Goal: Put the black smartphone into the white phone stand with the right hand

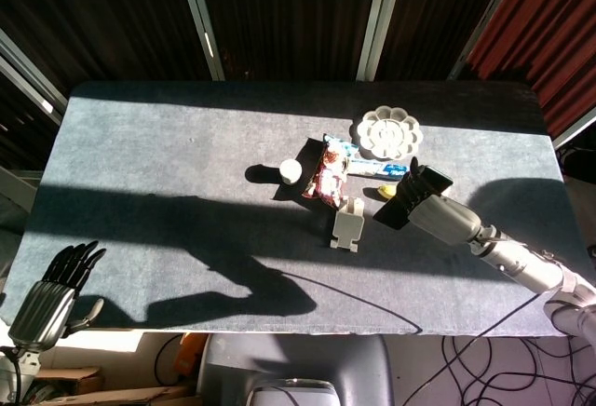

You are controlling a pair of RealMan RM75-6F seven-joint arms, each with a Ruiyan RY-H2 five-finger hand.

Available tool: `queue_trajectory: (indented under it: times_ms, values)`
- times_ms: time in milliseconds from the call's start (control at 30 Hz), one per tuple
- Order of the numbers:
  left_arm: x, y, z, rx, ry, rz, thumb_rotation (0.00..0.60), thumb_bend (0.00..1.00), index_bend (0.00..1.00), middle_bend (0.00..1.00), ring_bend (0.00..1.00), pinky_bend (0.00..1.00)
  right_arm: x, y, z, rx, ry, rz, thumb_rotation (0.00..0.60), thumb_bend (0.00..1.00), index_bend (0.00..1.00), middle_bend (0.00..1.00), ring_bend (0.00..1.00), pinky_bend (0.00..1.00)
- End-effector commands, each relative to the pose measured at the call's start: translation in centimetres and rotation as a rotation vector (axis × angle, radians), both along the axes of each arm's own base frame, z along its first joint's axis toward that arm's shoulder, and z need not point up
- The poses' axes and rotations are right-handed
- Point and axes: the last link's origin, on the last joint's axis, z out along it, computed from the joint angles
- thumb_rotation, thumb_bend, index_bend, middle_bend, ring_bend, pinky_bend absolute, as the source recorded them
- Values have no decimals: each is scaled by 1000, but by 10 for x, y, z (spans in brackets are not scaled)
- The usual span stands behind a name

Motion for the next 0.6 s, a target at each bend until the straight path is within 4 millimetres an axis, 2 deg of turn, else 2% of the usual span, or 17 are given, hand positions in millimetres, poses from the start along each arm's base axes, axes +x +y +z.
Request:
queue_trajectory:
  times_ms: [33, 167, 333, 600]
  values:
    - [0, 0, 1, 3, -2, 2, 600, 376, 0, 0, 0, 72, 26, -13, -7, 24, 112, 41, 600, 237, 973, 693, 481, 356]
    - [-2, 1, 3, 10, -7, 7, 600, 375, 0, 0, 0, 72, 47, -19, -22, 47, 194, 50, 600, 229, 973, 693, 474, 350]
    - [-2, 0, 5, 10, -15, 8, 600, 376, 0, 0, 0, 72, 62, -21, -41, 80, 314, 61, 600, 210, 969, 693, 362, 295]
    - [-2, -1, 7, 6, -23, -2, 600, 376, 0, 0, 0, 72, 78, -21, -59, 76, 384, 39, 600, 192, 967, 693, 358, 280]
